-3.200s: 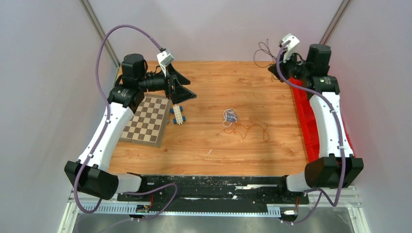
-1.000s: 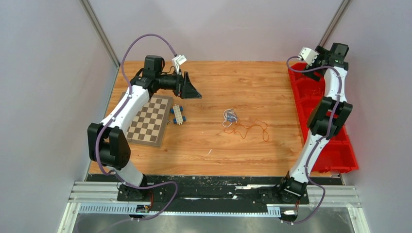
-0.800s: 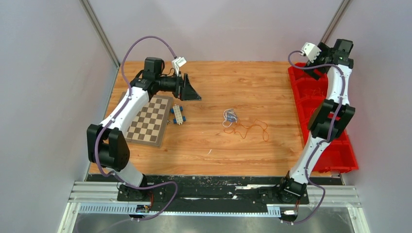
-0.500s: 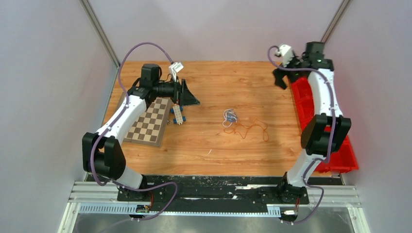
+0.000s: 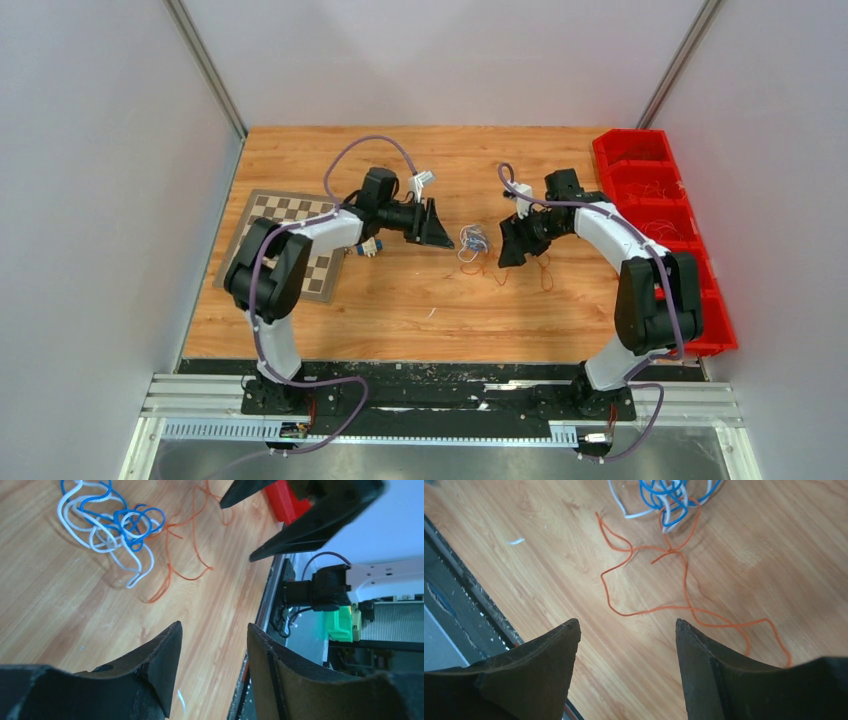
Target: Untangle the cables
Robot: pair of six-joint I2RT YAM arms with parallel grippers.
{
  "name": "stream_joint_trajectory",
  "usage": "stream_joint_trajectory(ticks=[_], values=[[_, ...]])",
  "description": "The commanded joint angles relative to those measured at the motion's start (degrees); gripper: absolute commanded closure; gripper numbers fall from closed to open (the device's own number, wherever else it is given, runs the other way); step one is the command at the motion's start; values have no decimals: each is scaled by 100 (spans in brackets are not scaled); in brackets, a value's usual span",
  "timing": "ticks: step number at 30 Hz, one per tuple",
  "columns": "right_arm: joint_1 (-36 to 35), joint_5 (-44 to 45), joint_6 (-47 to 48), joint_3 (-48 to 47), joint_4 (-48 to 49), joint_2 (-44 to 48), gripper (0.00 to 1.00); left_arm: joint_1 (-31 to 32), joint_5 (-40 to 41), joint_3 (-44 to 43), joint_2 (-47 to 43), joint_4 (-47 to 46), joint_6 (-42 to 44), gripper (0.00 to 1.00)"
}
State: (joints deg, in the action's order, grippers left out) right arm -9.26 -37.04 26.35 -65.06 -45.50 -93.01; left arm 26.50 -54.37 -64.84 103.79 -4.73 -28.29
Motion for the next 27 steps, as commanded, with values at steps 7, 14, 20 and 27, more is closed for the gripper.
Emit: stream_joint_trajectory(ticks=[7, 14, 20, 27], values=[[-242, 358, -896, -71, 1733, -468, 33, 425, 591, -485, 1297, -992, -370, 41], [-588, 472, -1192, -456, 2191, -1108, 36, 448, 723, -676, 1813, -840, -108, 44], [-753, 700, -1361, -730, 2466, -1439, 38, 444, 750, -767, 1987, -813, -51, 44], [-893, 835, -1372, -851, 2512, -1760, 50, 457, 755, -1095, 2348, -821, -91, 61]])
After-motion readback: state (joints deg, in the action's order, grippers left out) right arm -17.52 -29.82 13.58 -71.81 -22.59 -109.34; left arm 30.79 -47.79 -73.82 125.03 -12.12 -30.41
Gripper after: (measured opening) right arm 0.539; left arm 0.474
